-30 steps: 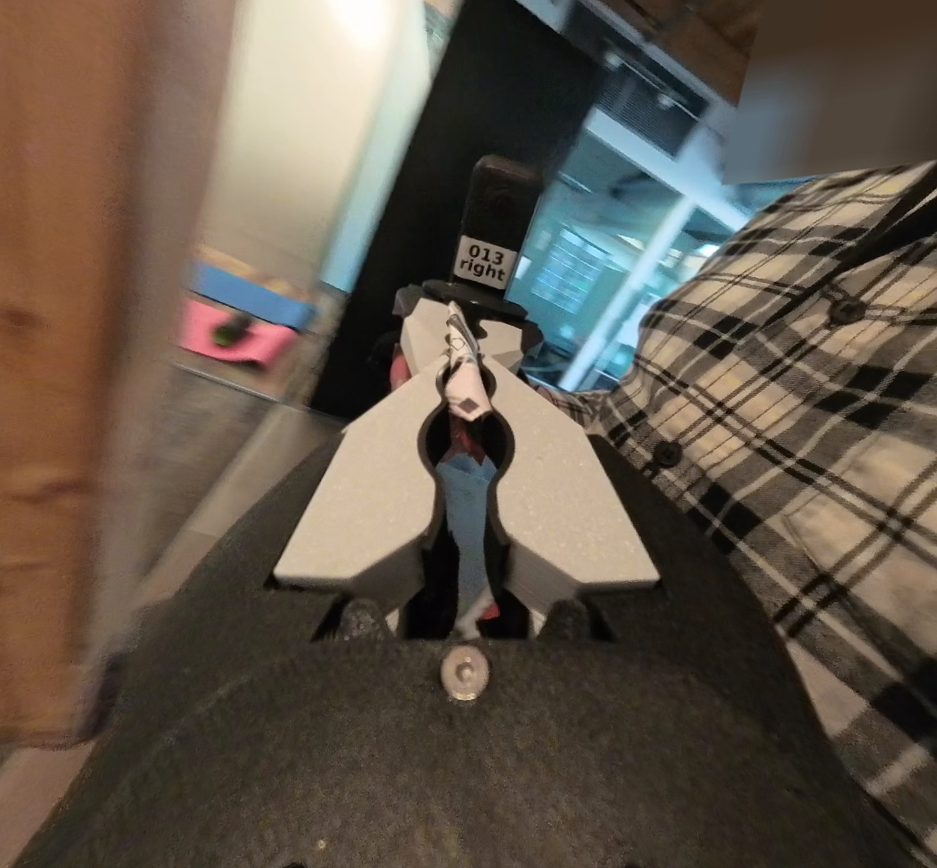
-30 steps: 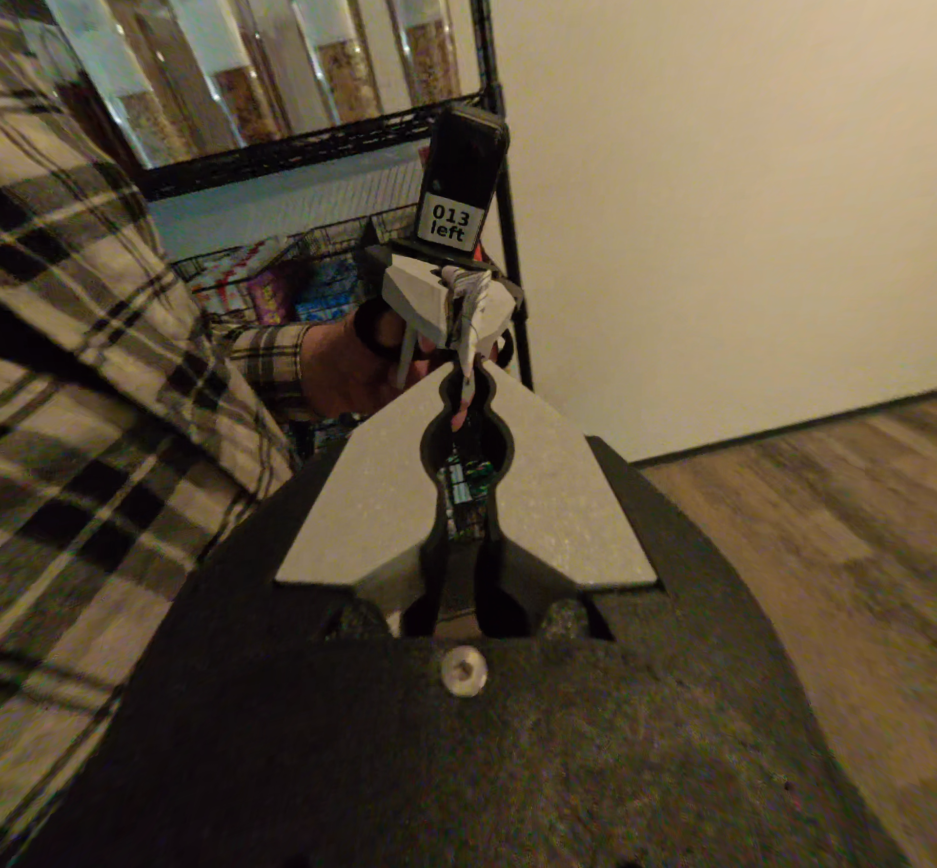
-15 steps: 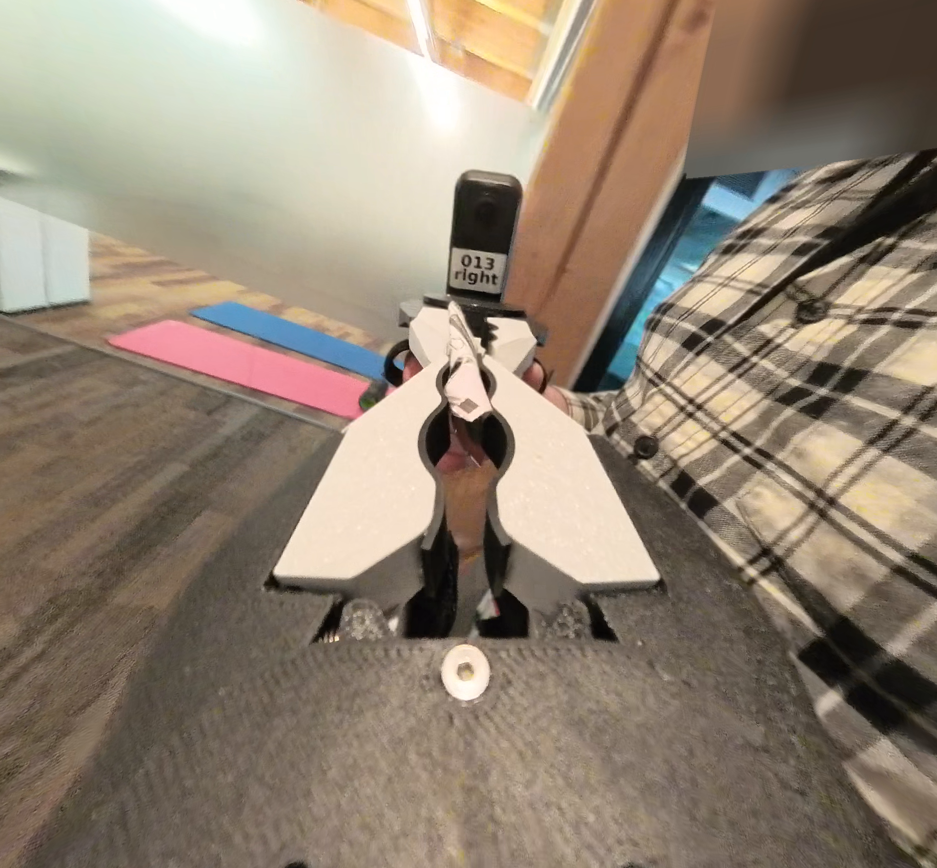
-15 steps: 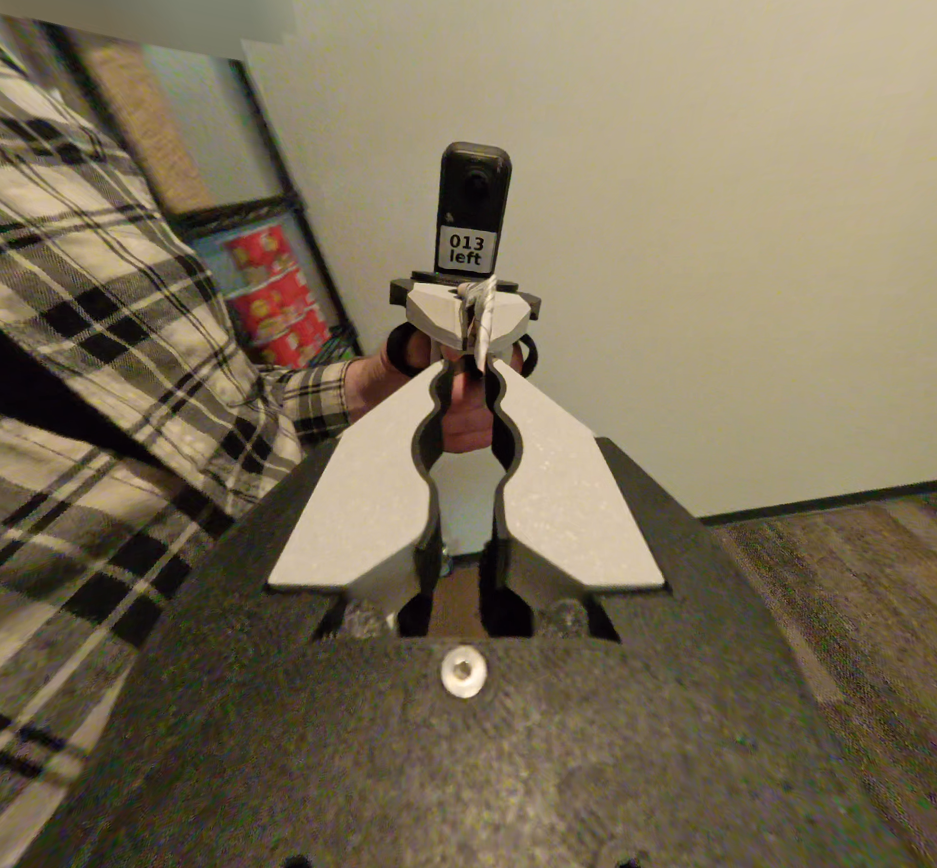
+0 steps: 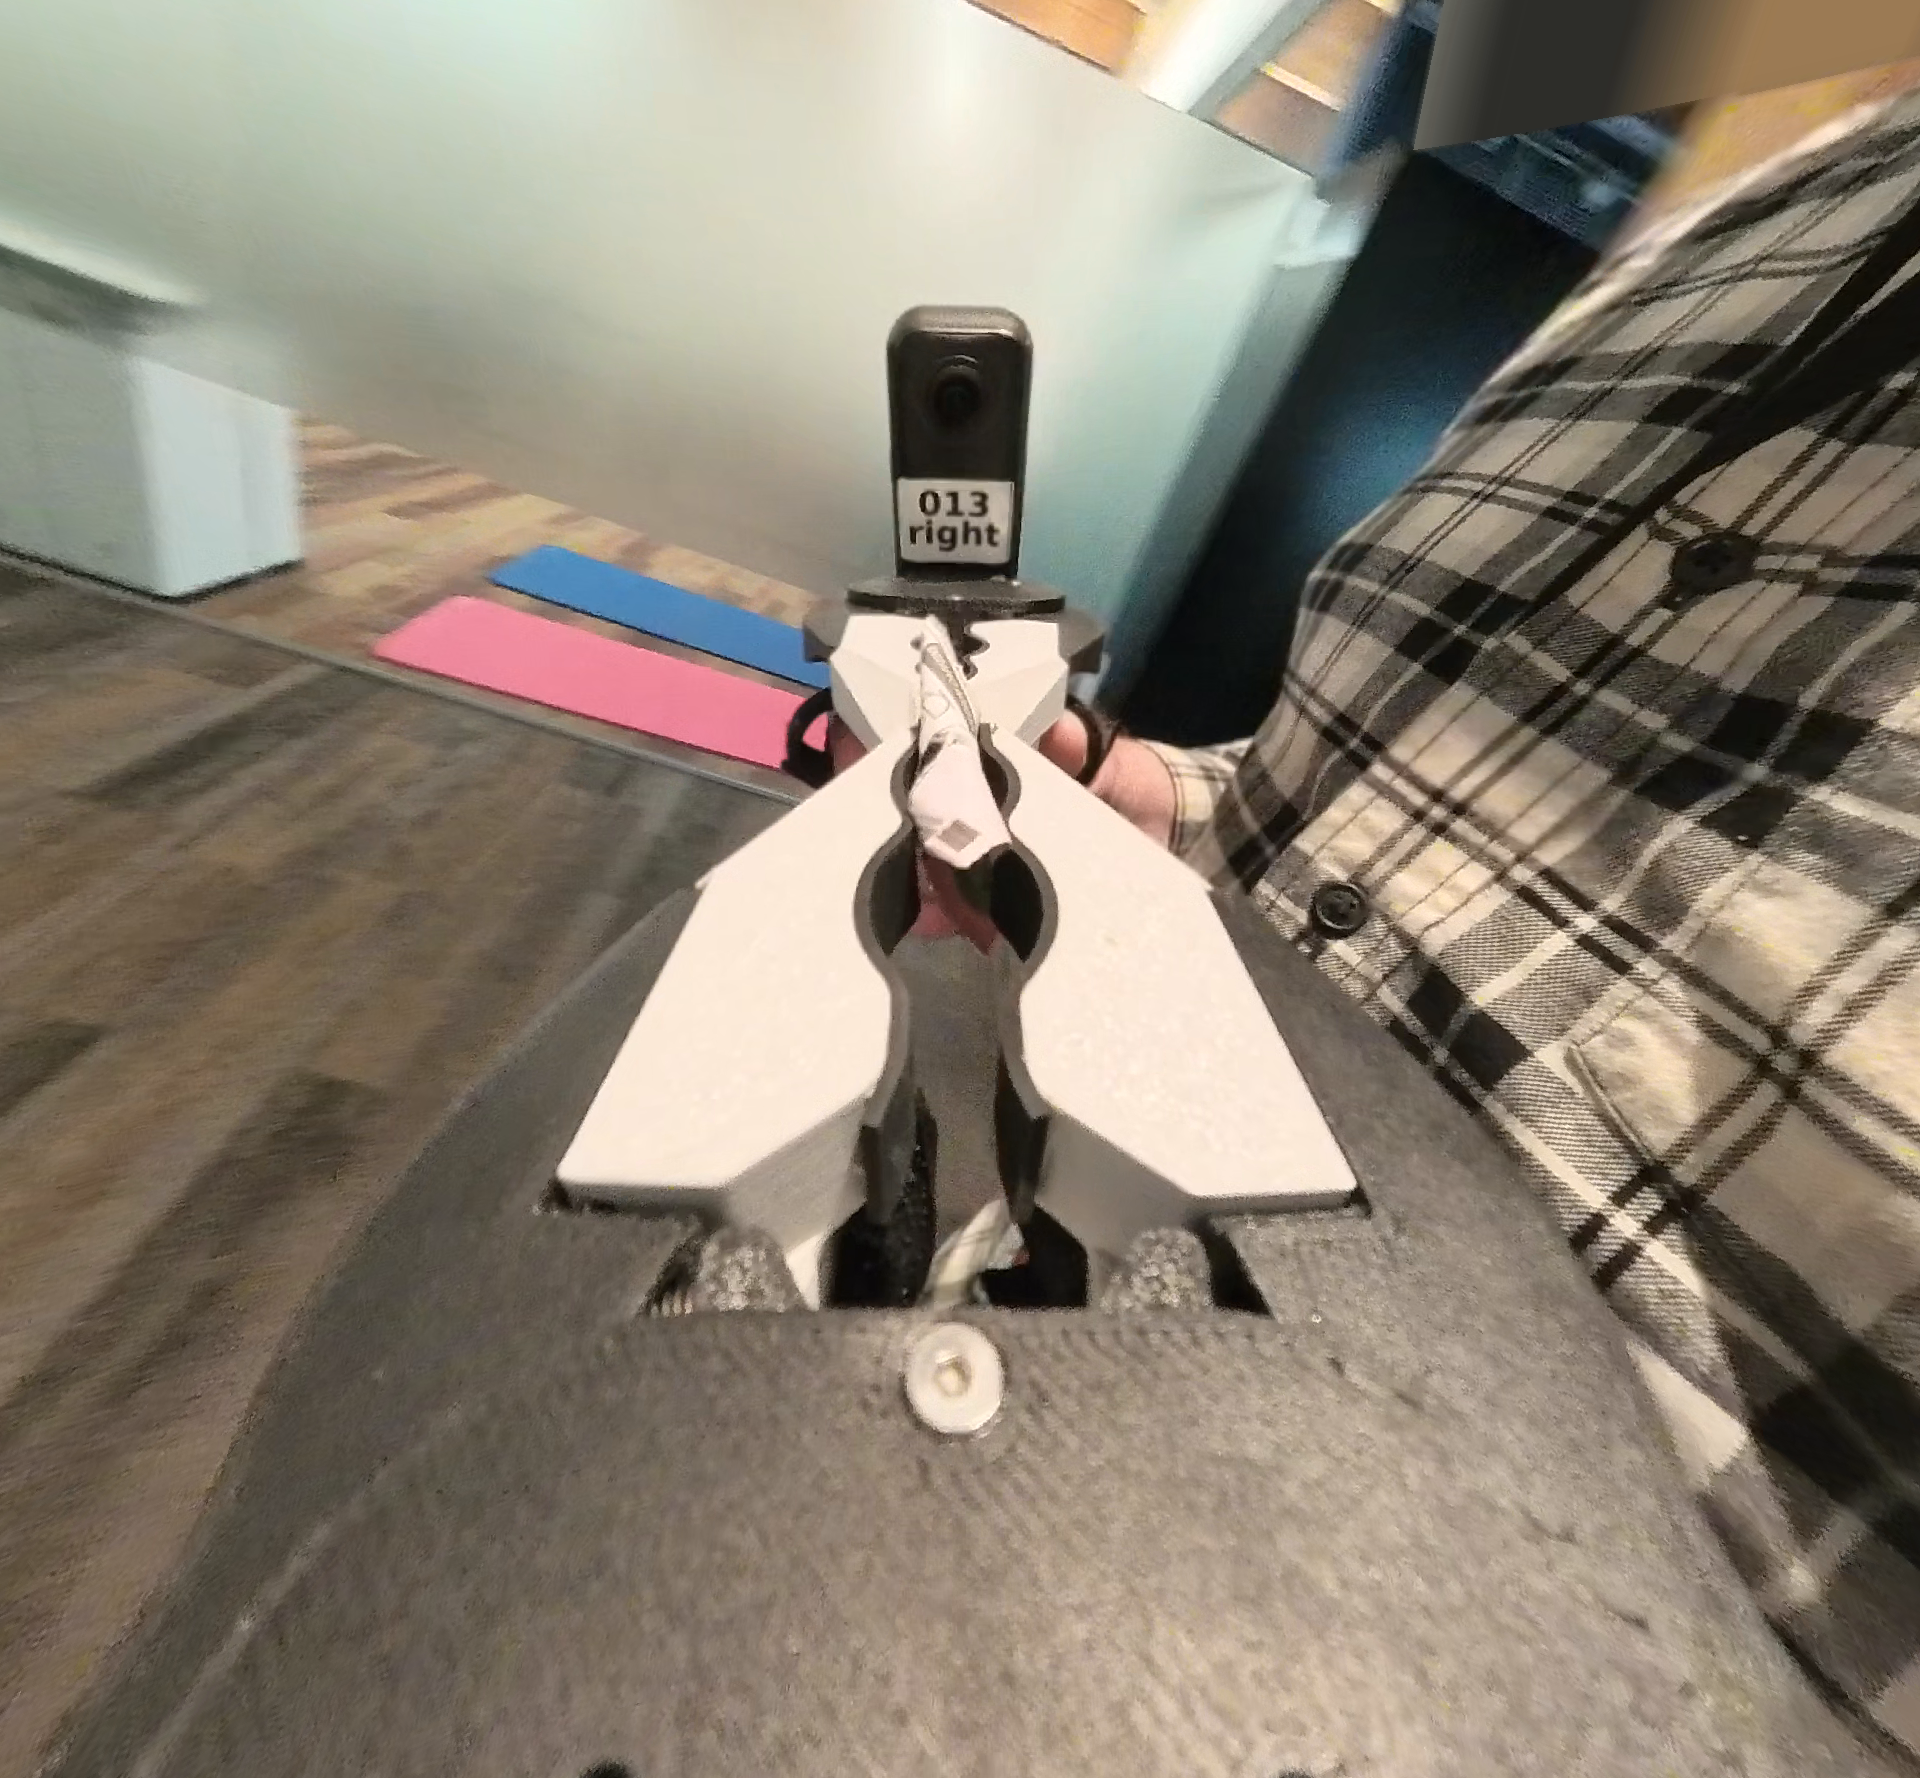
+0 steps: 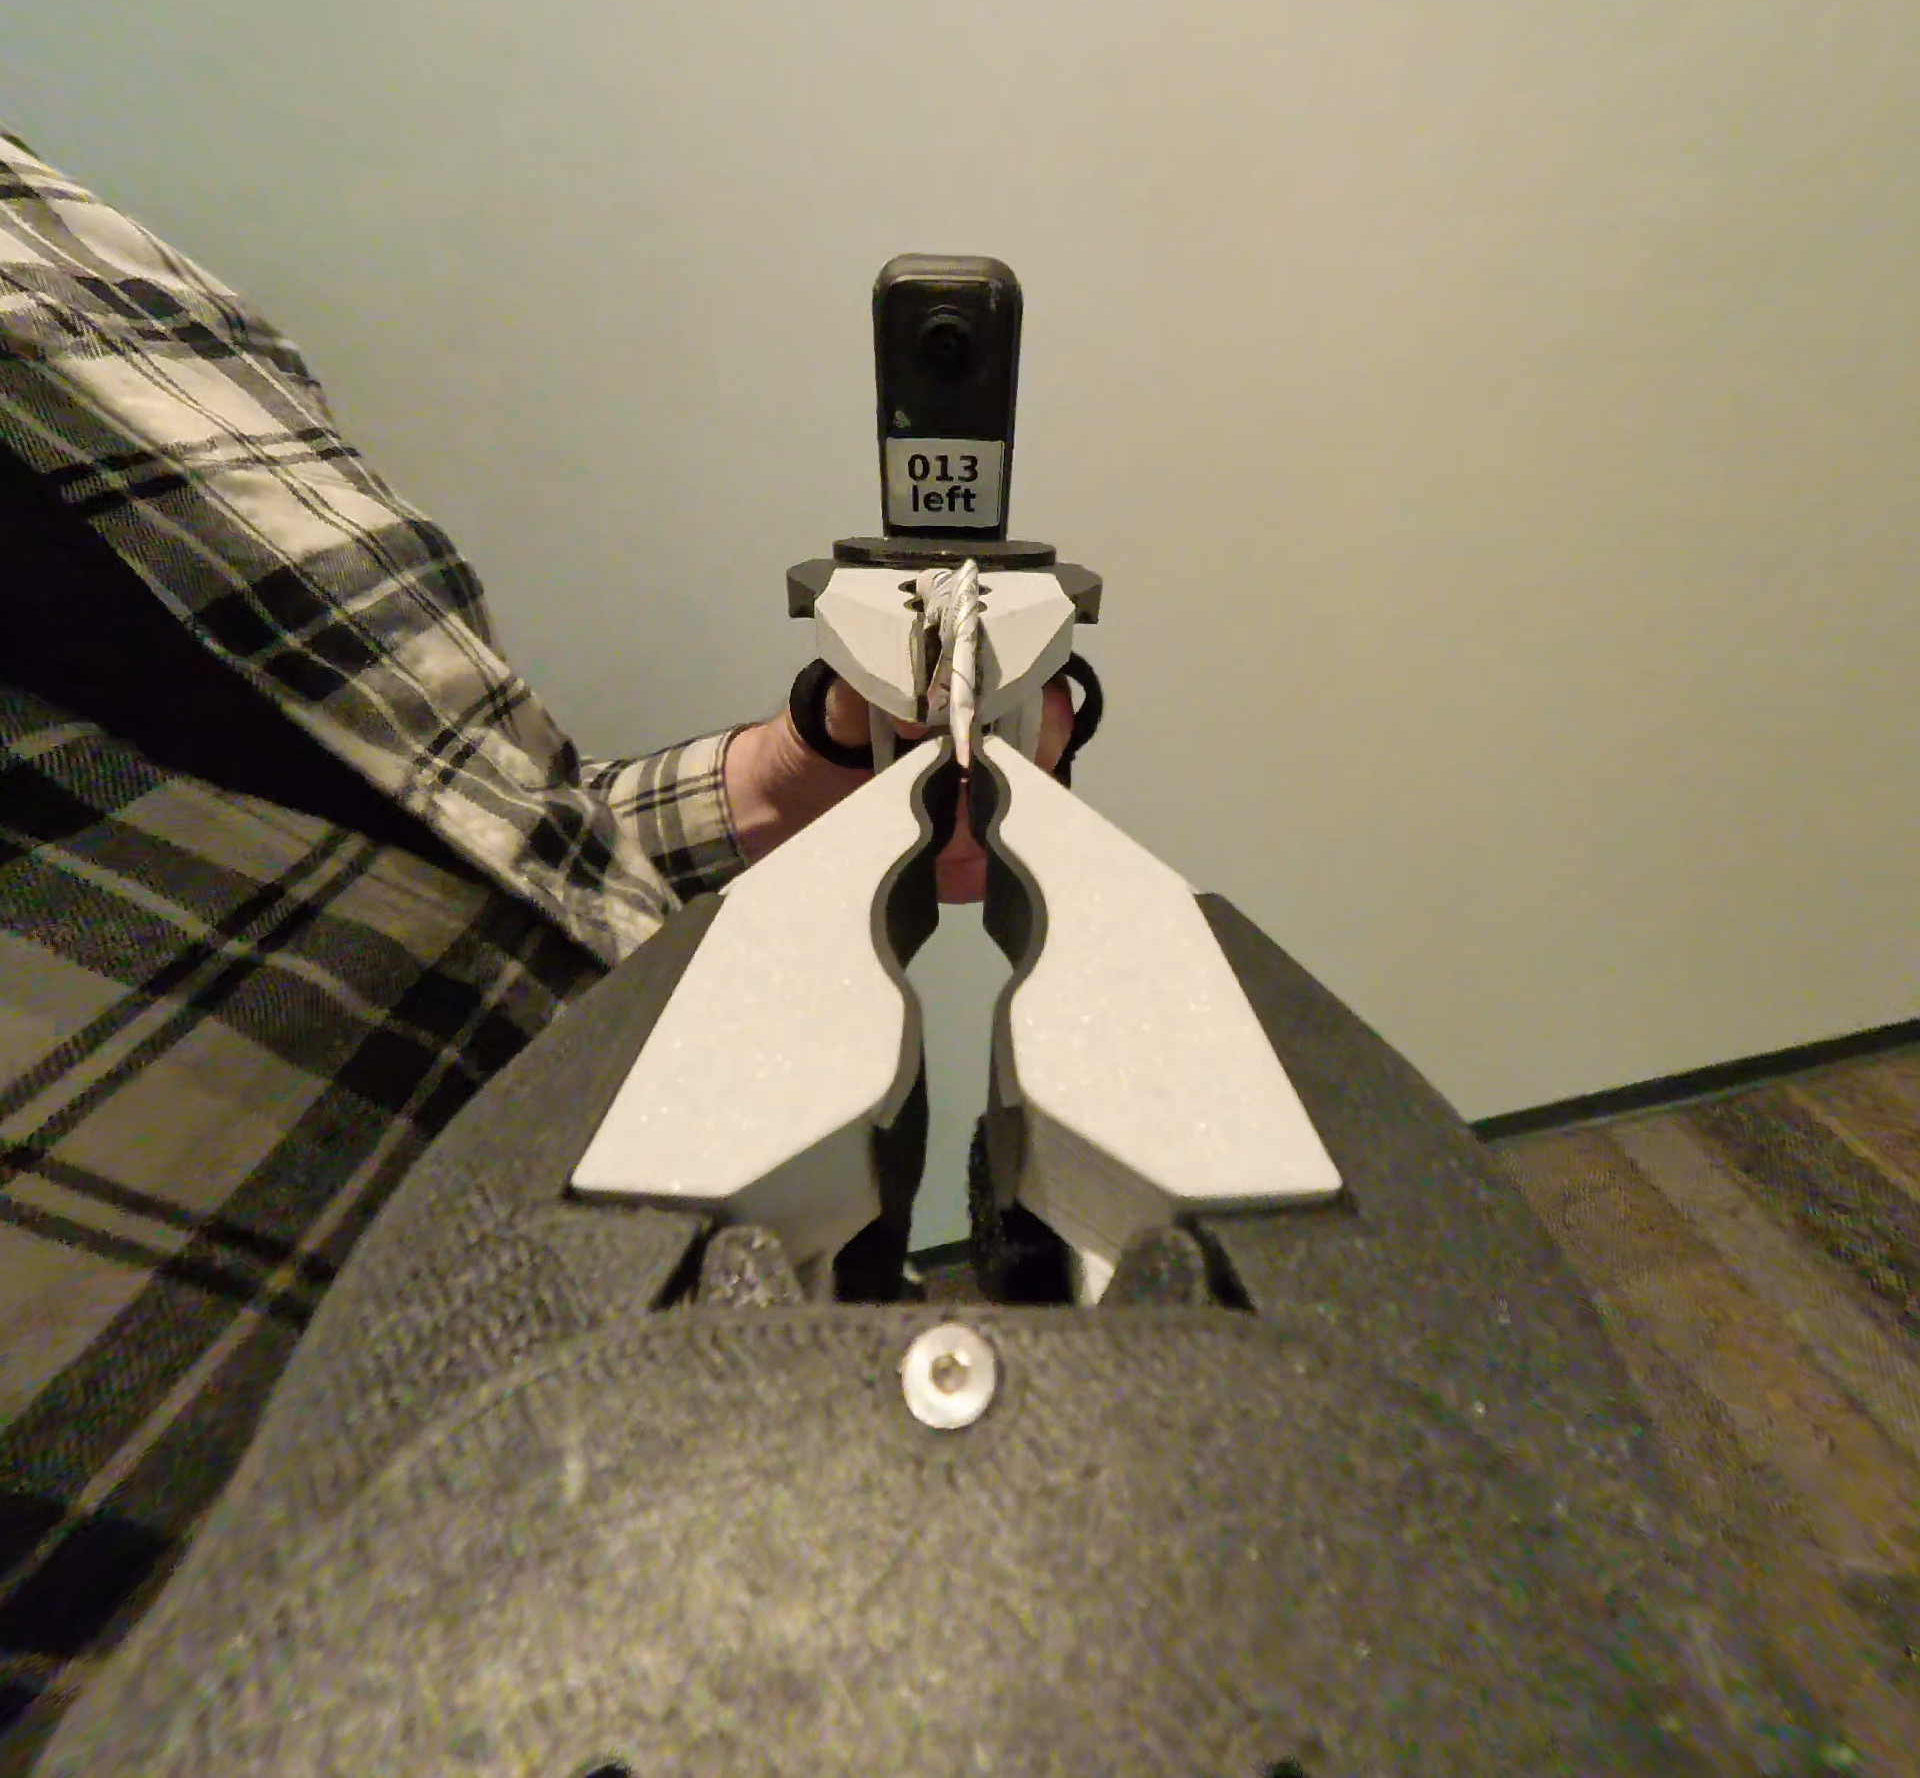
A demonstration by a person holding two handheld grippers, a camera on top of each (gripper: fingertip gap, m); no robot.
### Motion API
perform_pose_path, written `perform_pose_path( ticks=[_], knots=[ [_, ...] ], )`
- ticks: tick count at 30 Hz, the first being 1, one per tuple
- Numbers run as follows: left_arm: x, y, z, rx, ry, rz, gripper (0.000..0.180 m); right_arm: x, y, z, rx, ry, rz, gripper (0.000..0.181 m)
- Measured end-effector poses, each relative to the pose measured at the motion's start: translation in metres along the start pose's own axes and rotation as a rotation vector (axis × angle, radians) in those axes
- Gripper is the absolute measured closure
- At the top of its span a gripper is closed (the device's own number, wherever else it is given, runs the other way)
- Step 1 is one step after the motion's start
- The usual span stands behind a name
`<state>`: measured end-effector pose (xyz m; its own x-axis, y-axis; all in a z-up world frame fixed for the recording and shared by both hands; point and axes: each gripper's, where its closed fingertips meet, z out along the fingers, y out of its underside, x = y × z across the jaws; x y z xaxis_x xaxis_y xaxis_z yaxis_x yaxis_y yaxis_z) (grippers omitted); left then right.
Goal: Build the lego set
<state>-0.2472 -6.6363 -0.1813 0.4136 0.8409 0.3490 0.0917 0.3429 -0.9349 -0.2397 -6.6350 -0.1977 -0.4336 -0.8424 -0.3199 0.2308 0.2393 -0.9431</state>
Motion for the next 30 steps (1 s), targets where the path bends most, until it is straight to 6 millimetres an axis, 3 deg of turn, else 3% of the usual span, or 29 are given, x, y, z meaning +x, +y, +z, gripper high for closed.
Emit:
perform_pose_path(
  ticks=[4,5,10,15,18,21,24,27,30],
  knots=[
    [-0.143,-0.058,-0.027,0.015,-0.112,-0.021,0.175,0.144,-0.045,0.038,0.002,-0.08,0.026,0.178],
    [-0.175,-0.075,-0.036,0.022,-0.143,-0.008,0.175,0.181,-0.057,0.049,-0.002,-0.08,0.037,0.166],
    [-0.337,-0.152,-0.103,0.061,-0.341,-0.004,0.175,0.342,-0.115,0.101,-0.108,-0.053,-0.058,0.16],
    [-0.52,-0.173,-0.19,0.033,-0.551,-0.015,0.175,0.5,-0.134,0.153,-0.165,-0.012,-0.111,0.16],
    [-0.633,-0.189,-0.228,0.011,-0.57,-0.017,0.175,0.592,-0.143,0.179,-0.144,0.059,-0.051,0.162],
    [-0.738,-0.226,-0.251,-0.014,-0.518,-0.008,0.175,0.678,-0.157,0.206,-0.156,0.16,-0.015,0.163],
    [-0.834,-0.275,-0.27,-0.064,-0.483,0.039,0.175,0.752,-0.185,0.228,-0.142,0.22,-0.004,0.163],
    [-0.918,-0.321,-0.285,-0.105,-0.476,0.083,0.175,0.829,-0.214,0.246,-0.12,0.267,0.021,0.162],
    [-1.008,-0.35,-0.302,-0.12,-0.504,0.128,0.176,0.913,-0.232,0.259,-0.108,0.315,0.024,0.164]
  ],
)
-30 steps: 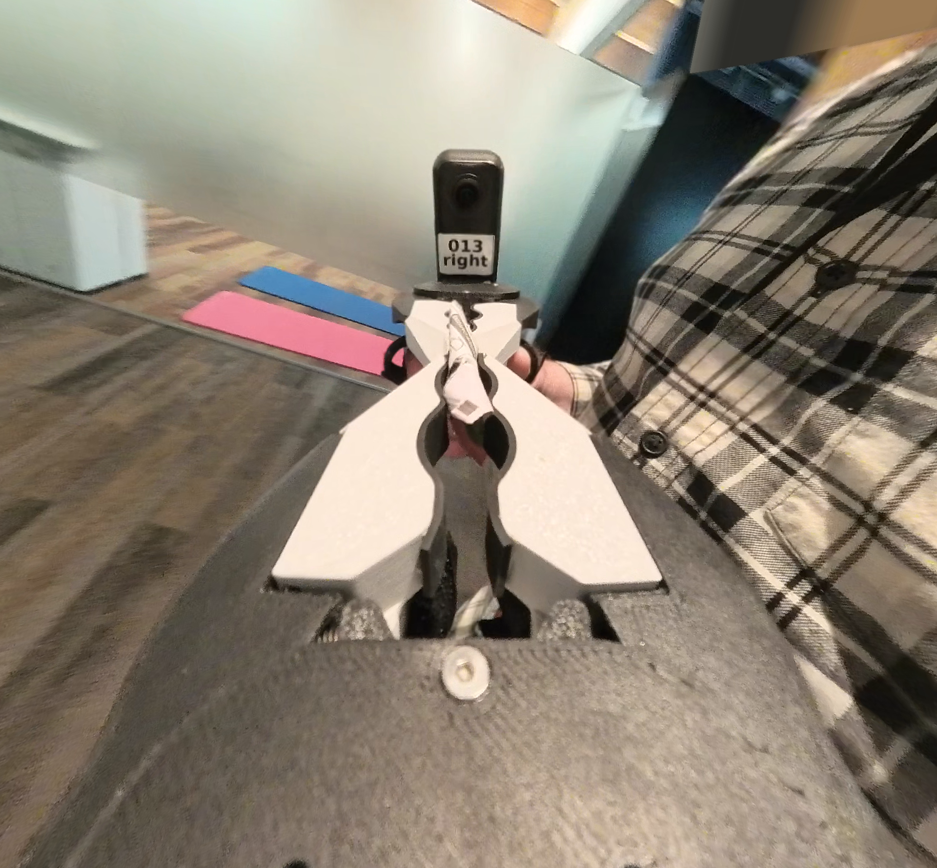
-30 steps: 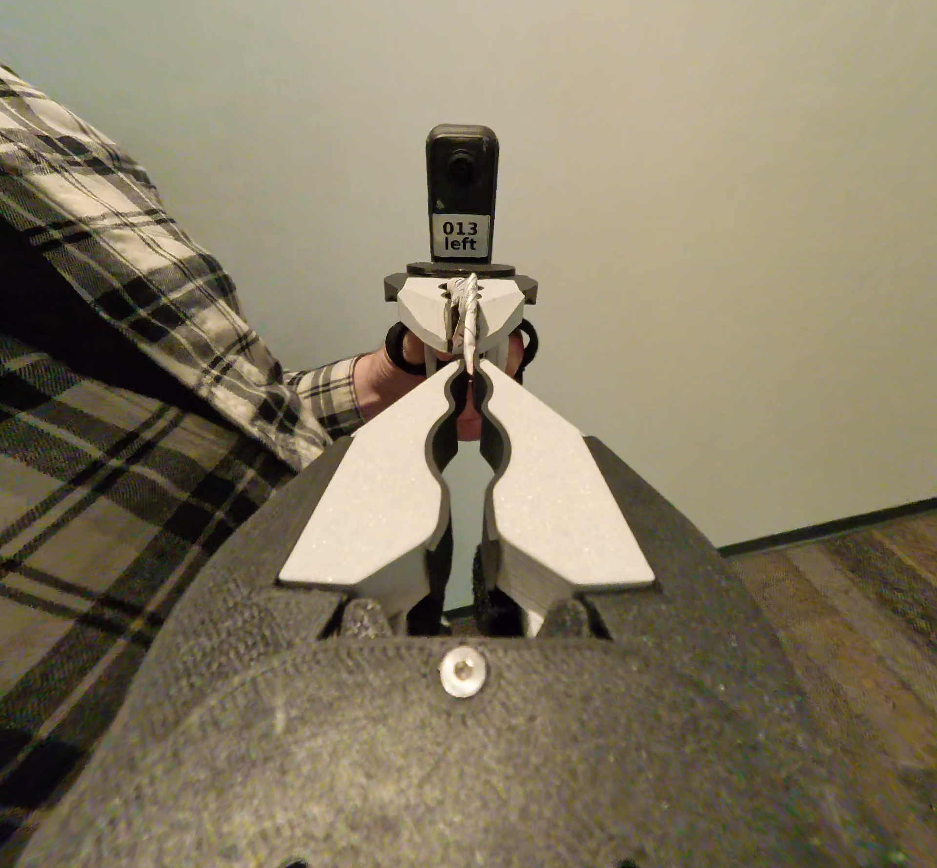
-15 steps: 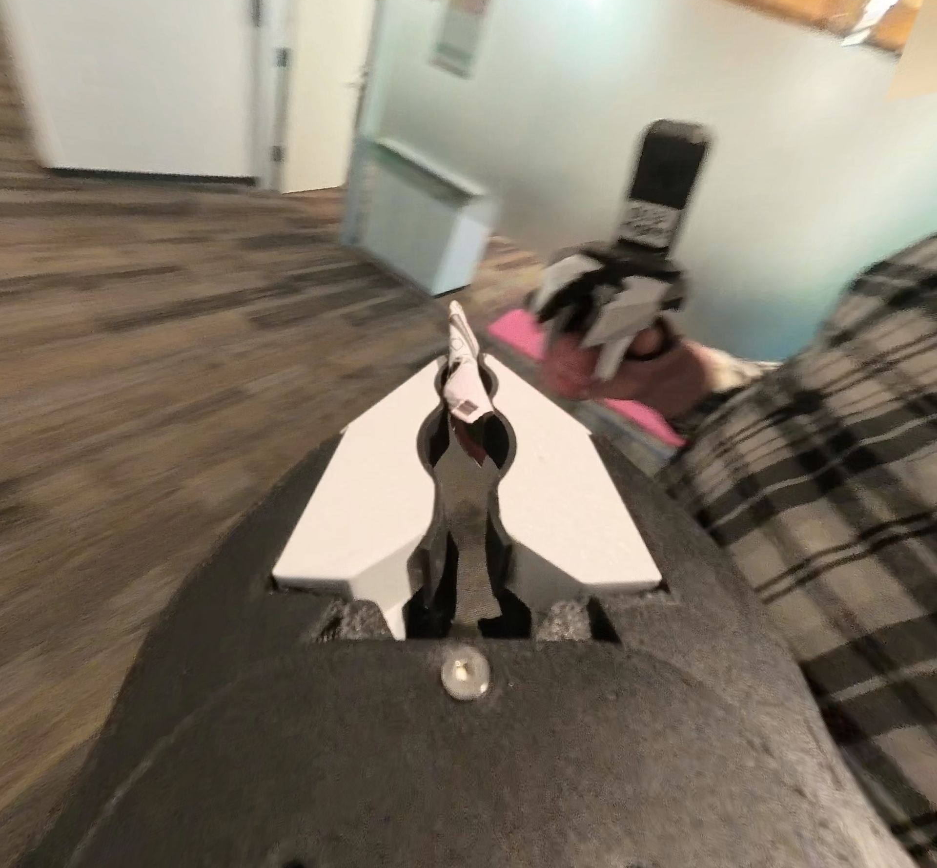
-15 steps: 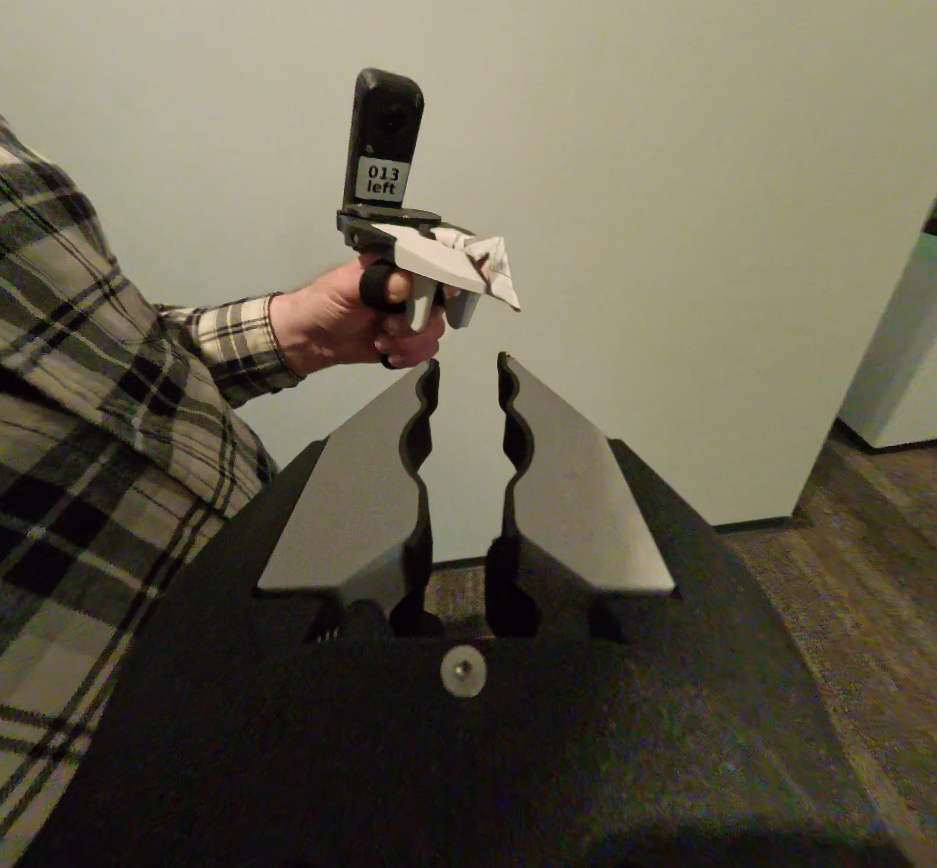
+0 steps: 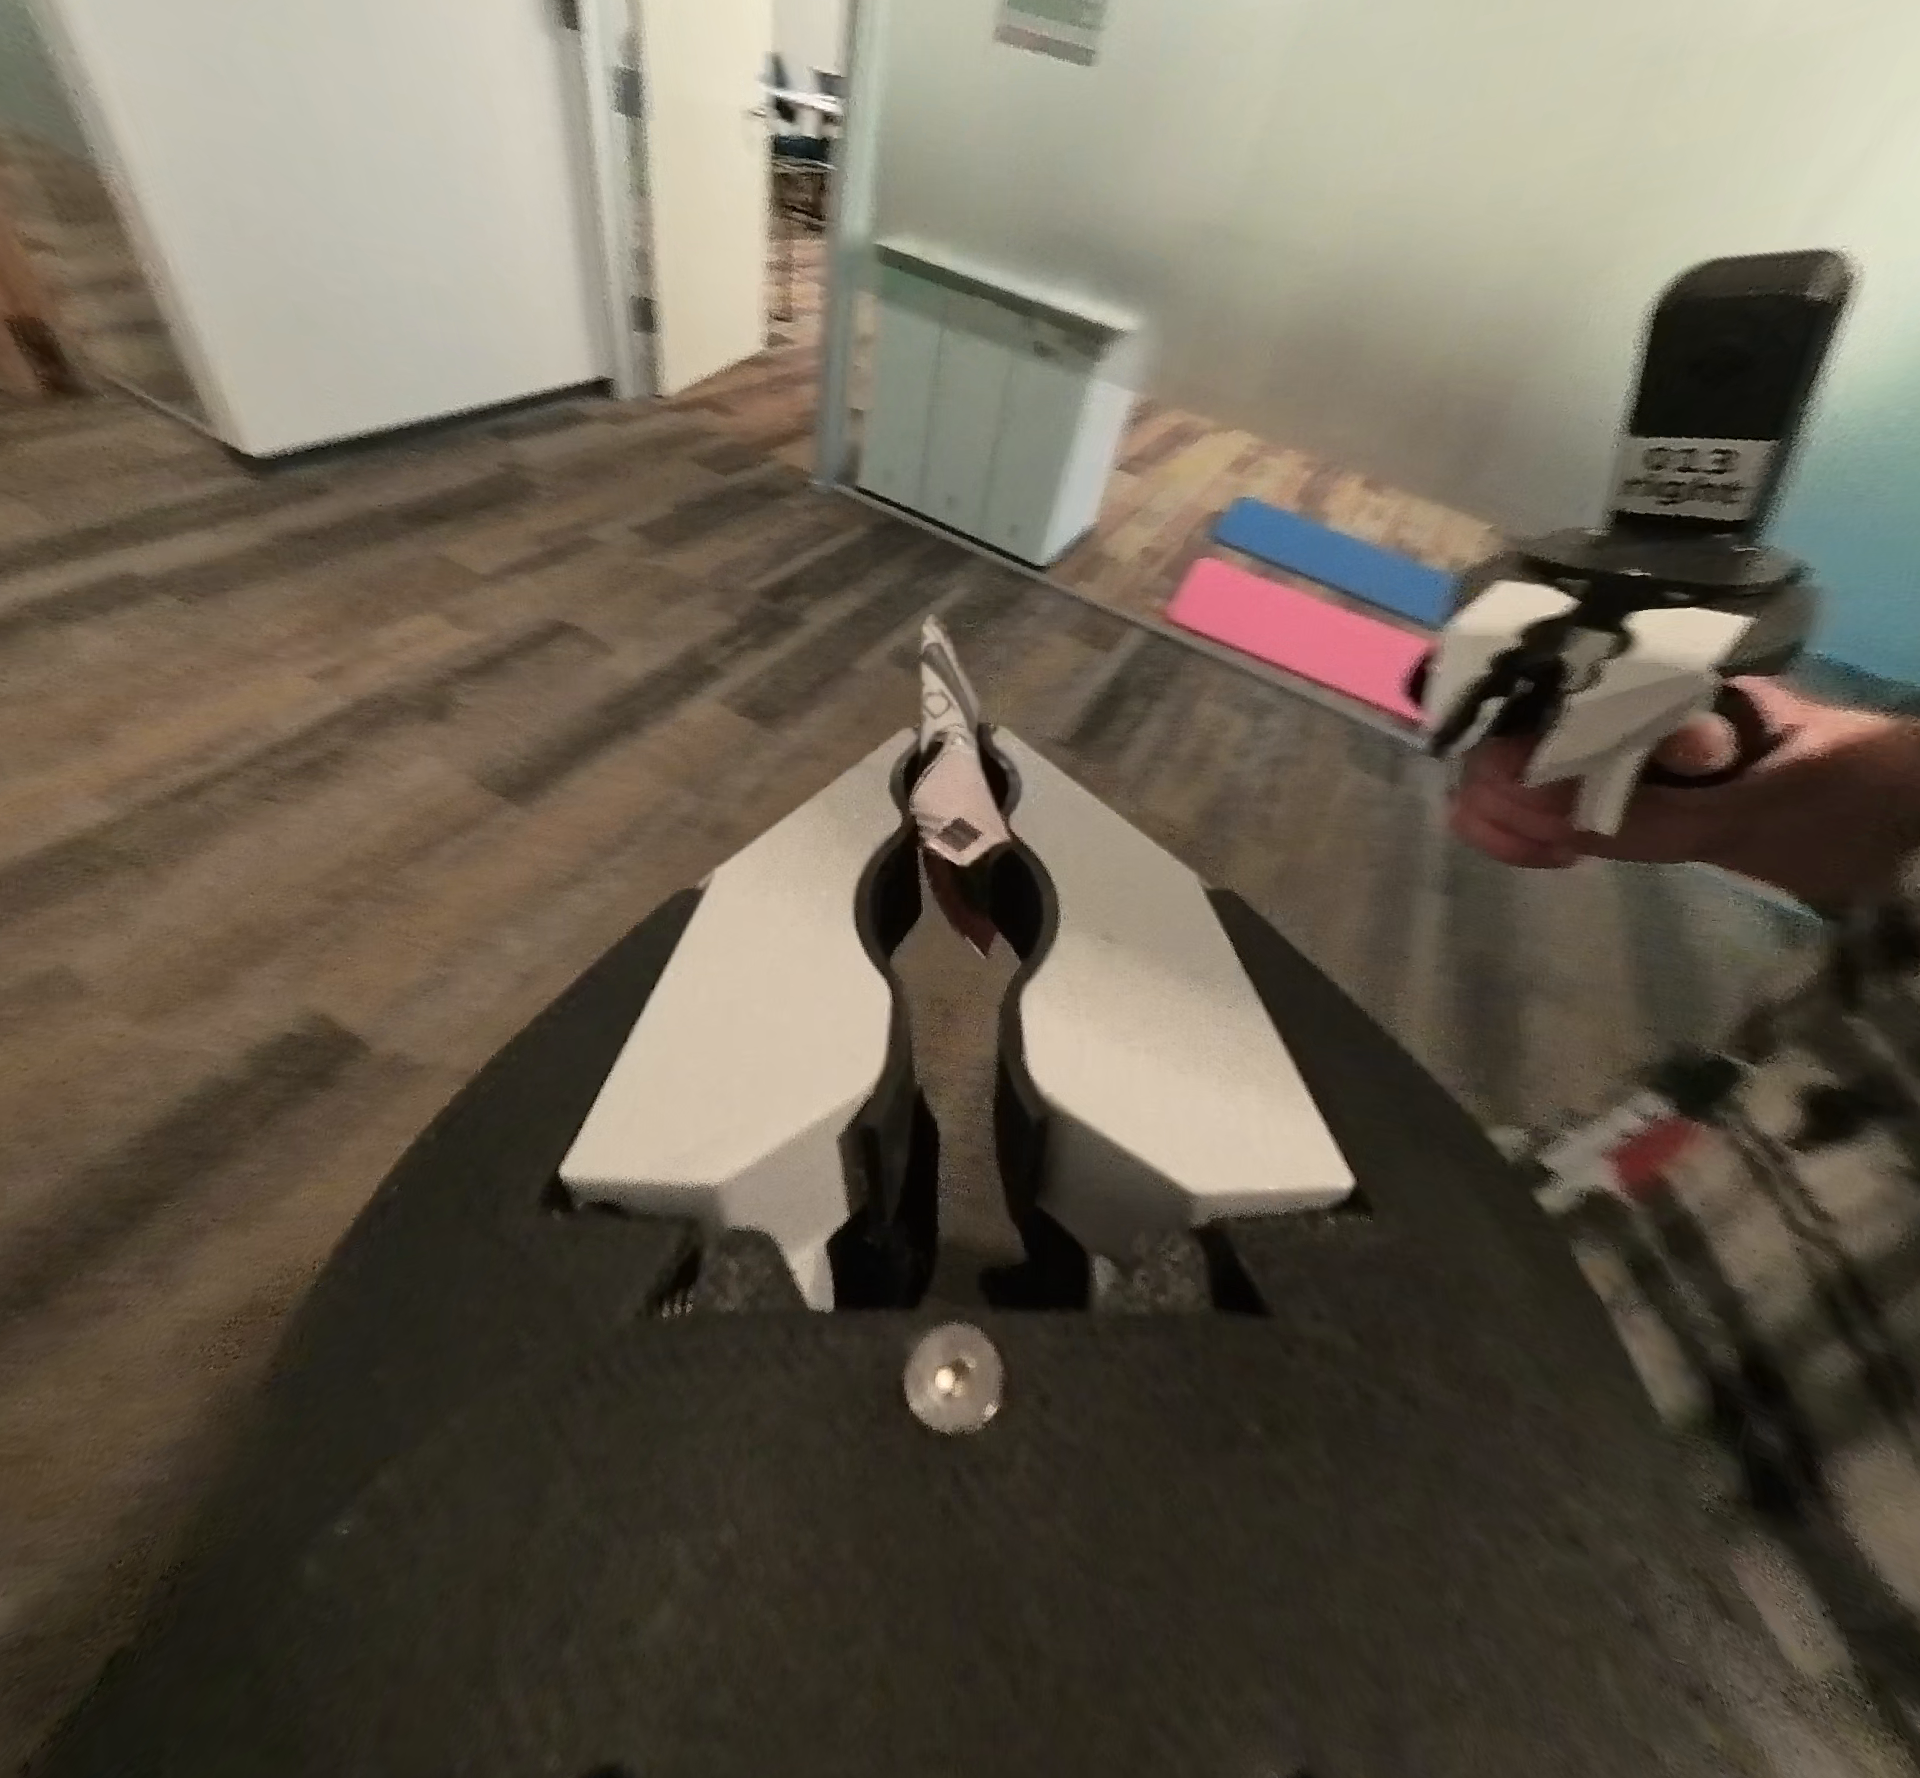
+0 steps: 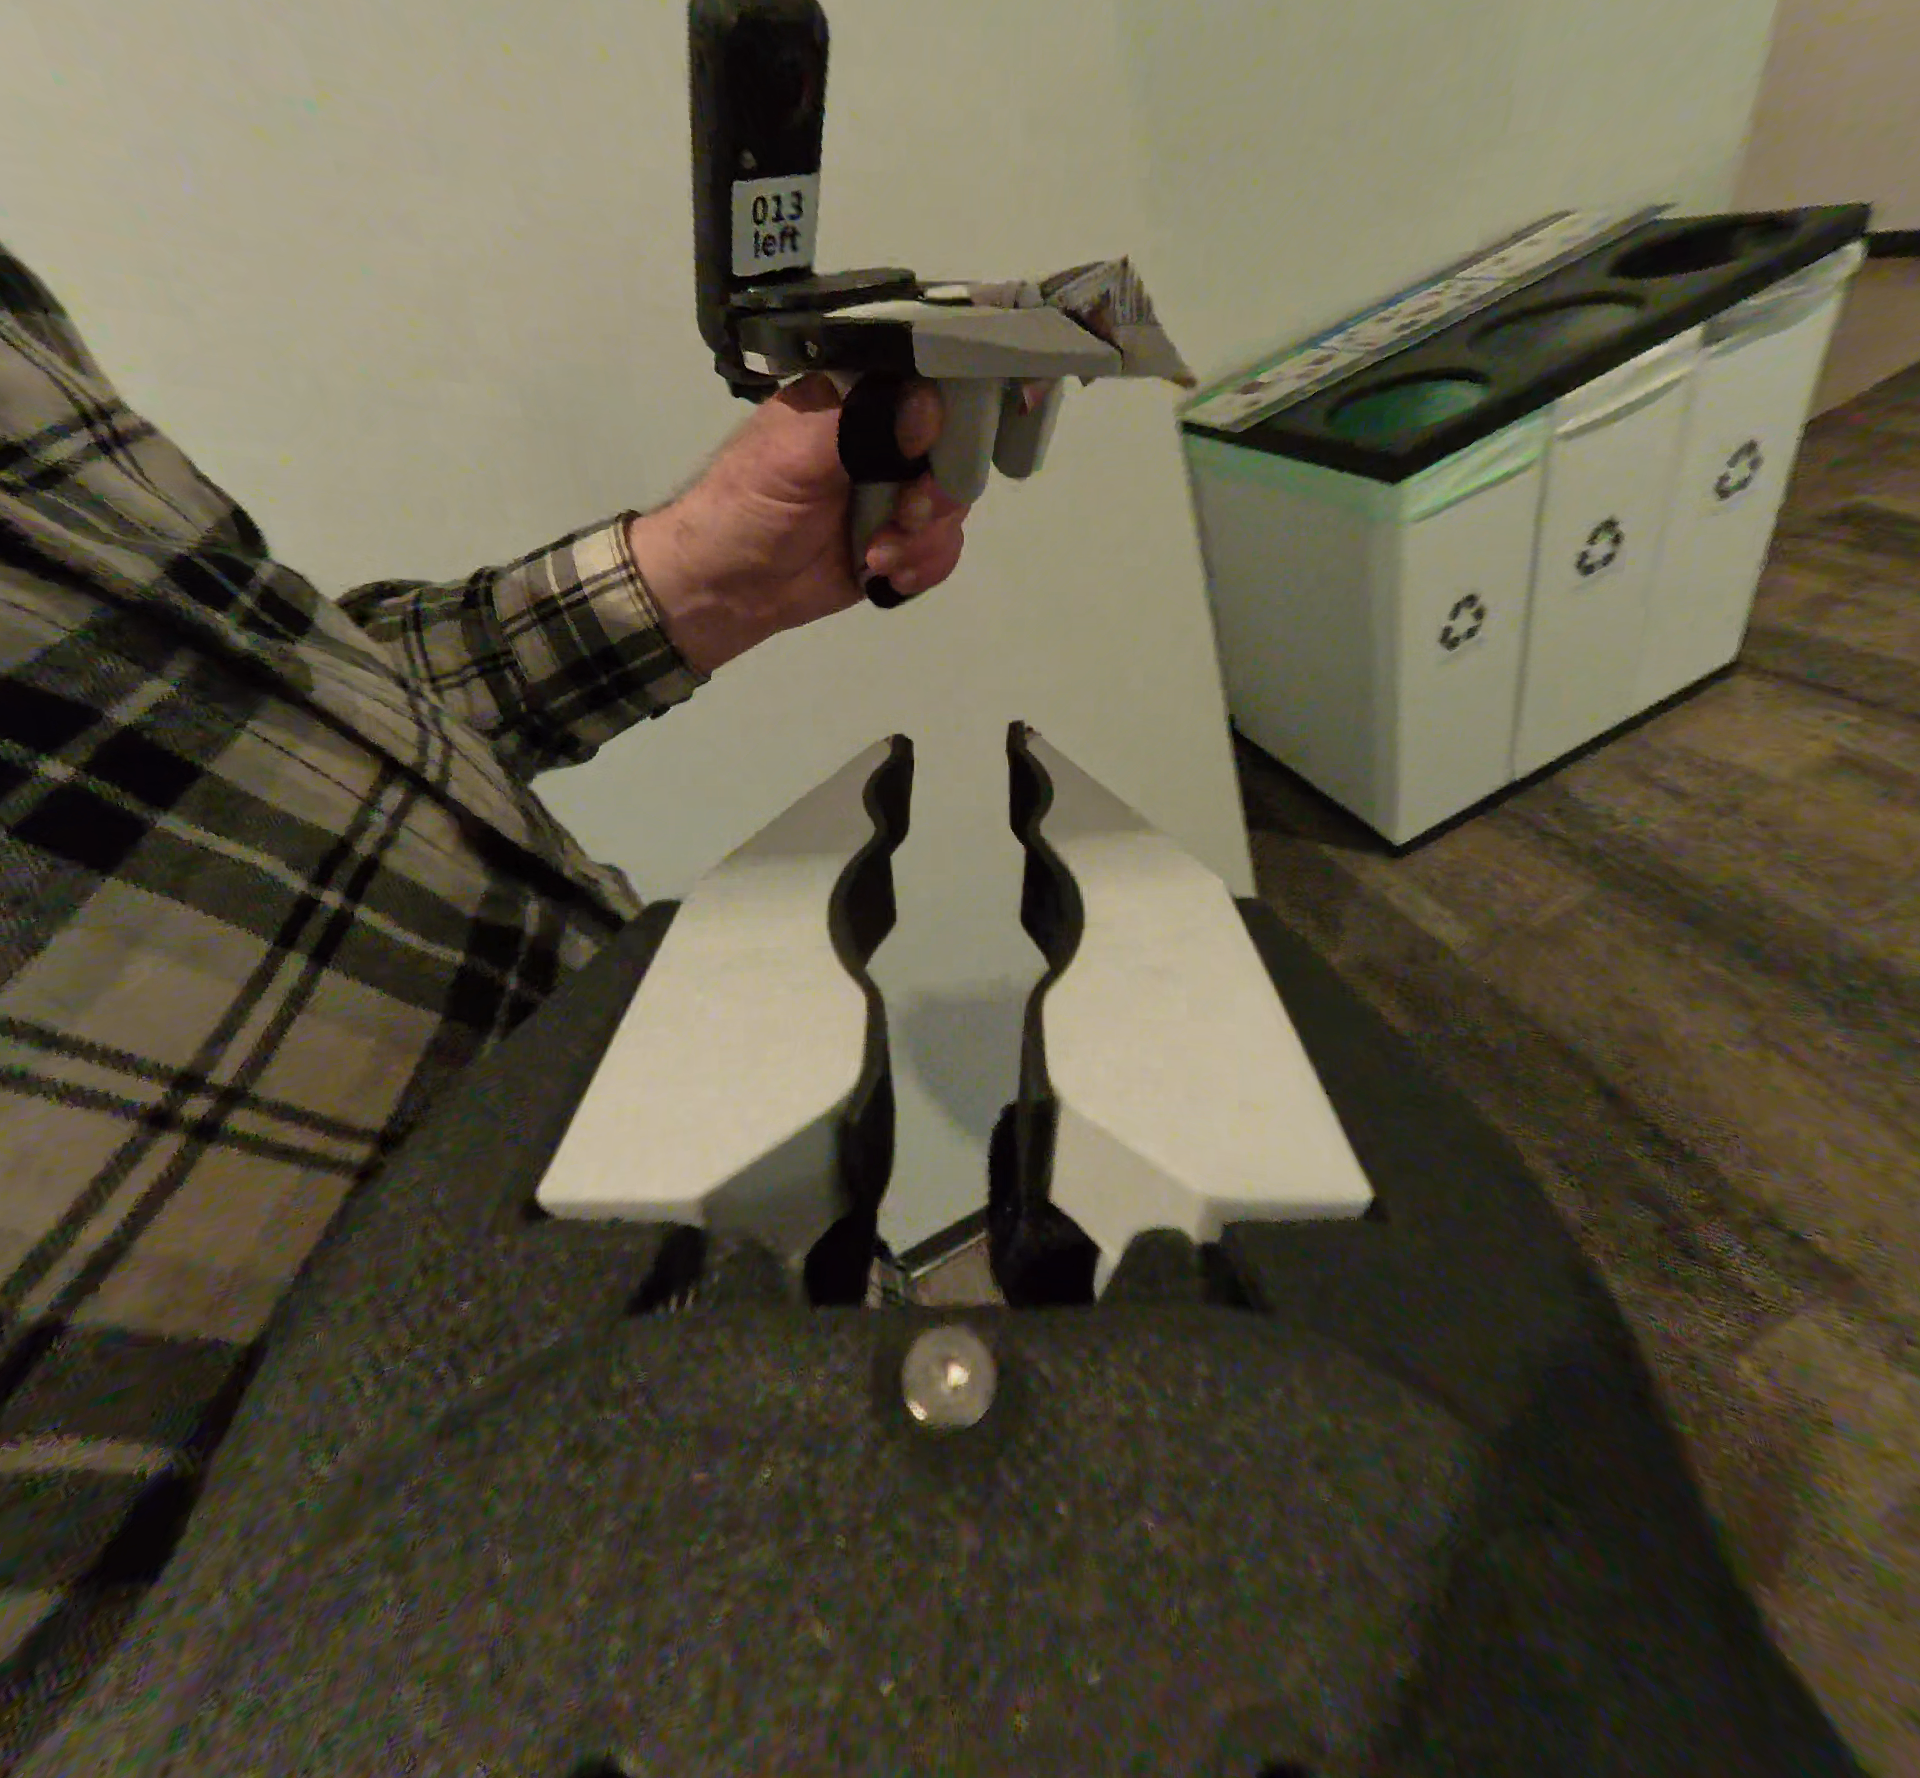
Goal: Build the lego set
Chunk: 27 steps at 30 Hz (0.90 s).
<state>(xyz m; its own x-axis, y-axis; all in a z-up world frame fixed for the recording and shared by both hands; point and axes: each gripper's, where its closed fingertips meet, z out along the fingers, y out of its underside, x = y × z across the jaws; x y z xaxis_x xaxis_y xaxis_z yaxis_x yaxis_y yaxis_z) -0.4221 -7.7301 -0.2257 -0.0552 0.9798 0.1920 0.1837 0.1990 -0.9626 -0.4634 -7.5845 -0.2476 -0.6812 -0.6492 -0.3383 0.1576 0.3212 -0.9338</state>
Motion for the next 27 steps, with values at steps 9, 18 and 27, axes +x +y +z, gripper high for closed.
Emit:
perform_pose_path(
  ticks=[9,18,27],
  knots=[
    [-0.327,-0.012,0.033,-0.02,-0.371,-0.102,0.176,0.248,-0.066,0.128,-0.052,-0.068,-0.022,0.169],
    [-0.67,-0.052,-0.053,0.116,-0.834,-0.31,0.176,0.426,-0.188,0.241,-0.12,-0.09,-0.146,0.168],
    [-1.025,-0.021,-0.124,0.017,-1.017,-0.354,0.174,0.554,-0.186,0.341,-0.163,0.187,0.033,0.169]
  ],
)
